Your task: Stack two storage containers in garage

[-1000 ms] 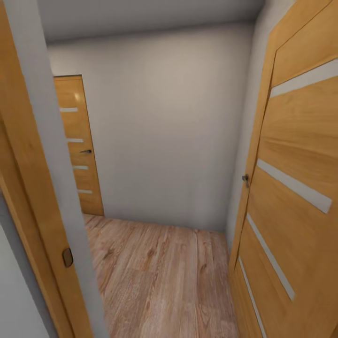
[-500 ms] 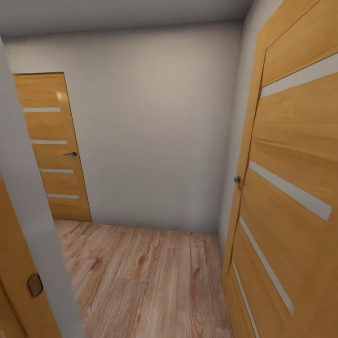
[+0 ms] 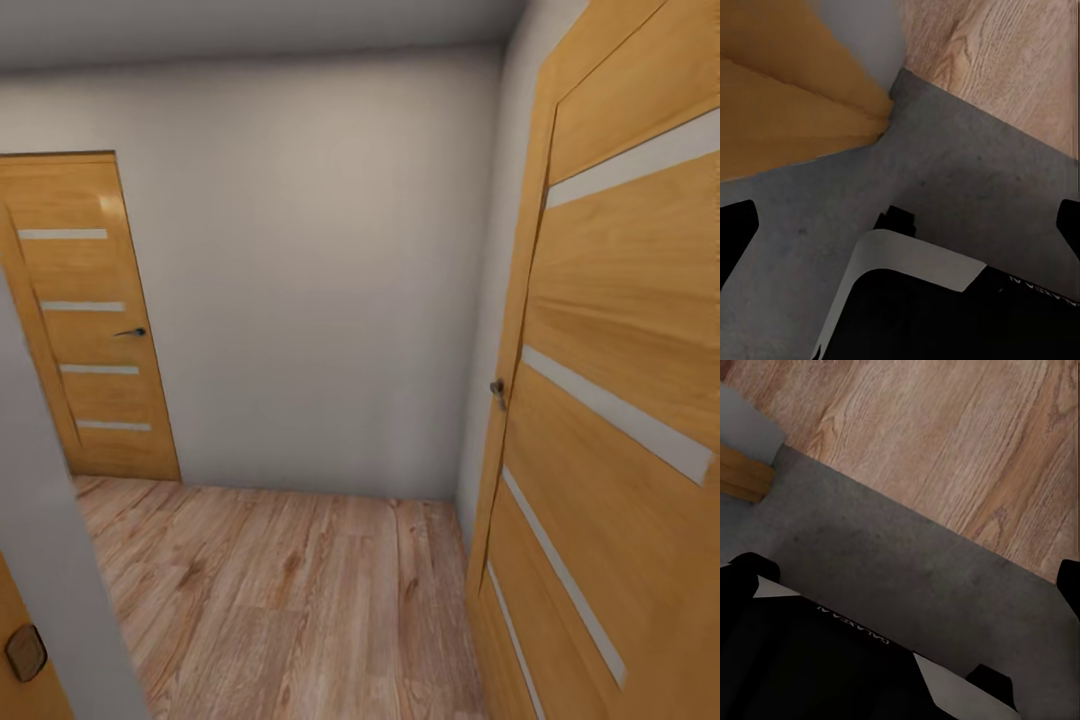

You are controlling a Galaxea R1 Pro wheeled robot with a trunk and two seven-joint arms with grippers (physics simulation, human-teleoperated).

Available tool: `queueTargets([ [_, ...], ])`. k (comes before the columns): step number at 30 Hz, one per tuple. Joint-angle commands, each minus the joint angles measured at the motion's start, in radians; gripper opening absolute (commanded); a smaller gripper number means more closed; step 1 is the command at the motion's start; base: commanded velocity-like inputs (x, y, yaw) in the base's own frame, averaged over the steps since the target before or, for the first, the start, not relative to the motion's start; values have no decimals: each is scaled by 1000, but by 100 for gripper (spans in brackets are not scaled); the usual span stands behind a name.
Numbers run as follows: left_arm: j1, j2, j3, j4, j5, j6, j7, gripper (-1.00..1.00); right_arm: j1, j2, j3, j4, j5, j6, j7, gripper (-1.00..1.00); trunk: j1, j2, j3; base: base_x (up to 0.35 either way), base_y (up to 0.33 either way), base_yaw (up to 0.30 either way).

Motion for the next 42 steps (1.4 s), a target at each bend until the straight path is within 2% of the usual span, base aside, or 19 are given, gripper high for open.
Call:
queueTargets([
  [1, -1, 0, 4, 1, 2, 1, 2, 100, -2, 0, 8, 4, 0, -8, 0, 100, 0, -1, -1, 212, 0, -39],
  [10, -1, 0, 4, 1, 2, 1, 2, 100, -2, 0, 8, 4, 0, -8, 0, 100, 0, -1, -1, 275, 0, -9],
  [25, -1, 0, 4, 1, 2, 1, 2, 100, -2, 0, 8, 4, 3, -8, 0, 100, 0, -1, -1, 52, 0, 0],
  [42, -1, 0, 4, 1, 2, 1, 2, 100, -2, 2, 8, 4, 2, -8, 0, 100, 0, -1, -1, 323, 0, 0],
])
